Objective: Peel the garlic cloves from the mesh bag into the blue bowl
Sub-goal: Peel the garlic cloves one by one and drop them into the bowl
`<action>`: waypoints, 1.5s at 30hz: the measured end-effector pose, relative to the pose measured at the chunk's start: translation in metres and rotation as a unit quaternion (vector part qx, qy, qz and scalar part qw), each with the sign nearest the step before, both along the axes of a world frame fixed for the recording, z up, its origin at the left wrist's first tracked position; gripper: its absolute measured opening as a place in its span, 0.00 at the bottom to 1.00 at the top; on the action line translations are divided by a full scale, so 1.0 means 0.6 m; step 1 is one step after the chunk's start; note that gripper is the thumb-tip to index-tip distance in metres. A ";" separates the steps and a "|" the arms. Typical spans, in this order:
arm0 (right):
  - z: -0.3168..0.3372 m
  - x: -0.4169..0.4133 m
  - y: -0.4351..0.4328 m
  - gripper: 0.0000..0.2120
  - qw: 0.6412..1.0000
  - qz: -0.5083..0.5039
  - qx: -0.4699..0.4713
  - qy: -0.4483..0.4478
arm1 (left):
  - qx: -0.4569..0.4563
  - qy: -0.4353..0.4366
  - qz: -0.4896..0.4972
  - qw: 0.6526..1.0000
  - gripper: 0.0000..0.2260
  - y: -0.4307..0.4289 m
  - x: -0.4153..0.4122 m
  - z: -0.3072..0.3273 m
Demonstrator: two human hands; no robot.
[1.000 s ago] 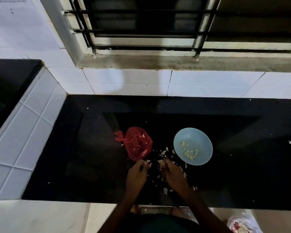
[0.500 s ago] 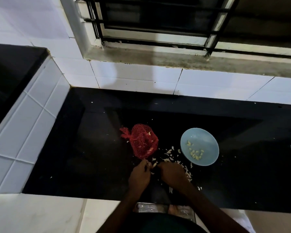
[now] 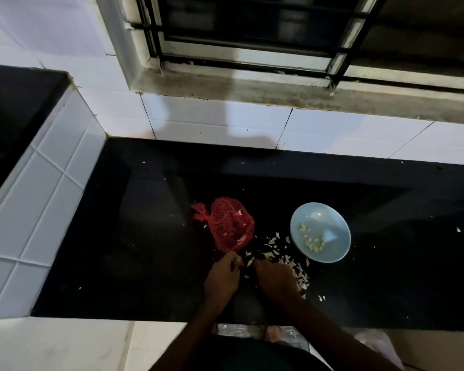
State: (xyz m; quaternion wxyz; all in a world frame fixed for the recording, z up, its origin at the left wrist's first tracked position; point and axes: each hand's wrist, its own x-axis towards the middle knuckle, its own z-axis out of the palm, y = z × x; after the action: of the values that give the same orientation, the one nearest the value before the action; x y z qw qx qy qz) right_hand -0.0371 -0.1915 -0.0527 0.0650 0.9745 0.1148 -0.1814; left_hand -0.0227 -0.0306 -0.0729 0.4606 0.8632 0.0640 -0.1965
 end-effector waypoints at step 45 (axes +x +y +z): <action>0.120 -0.064 -0.233 0.08 0.698 -0.202 0.679 -0.102 | -0.188 -0.146 0.097 0.966 0.06 -0.244 -0.097 0.146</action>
State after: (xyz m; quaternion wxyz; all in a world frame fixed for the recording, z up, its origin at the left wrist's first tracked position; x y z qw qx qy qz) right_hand -0.0755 -0.3315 0.0195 -0.6412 0.7664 0.0003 0.0378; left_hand -0.0809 -0.1767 0.0149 0.6358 0.7701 0.0414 -0.0316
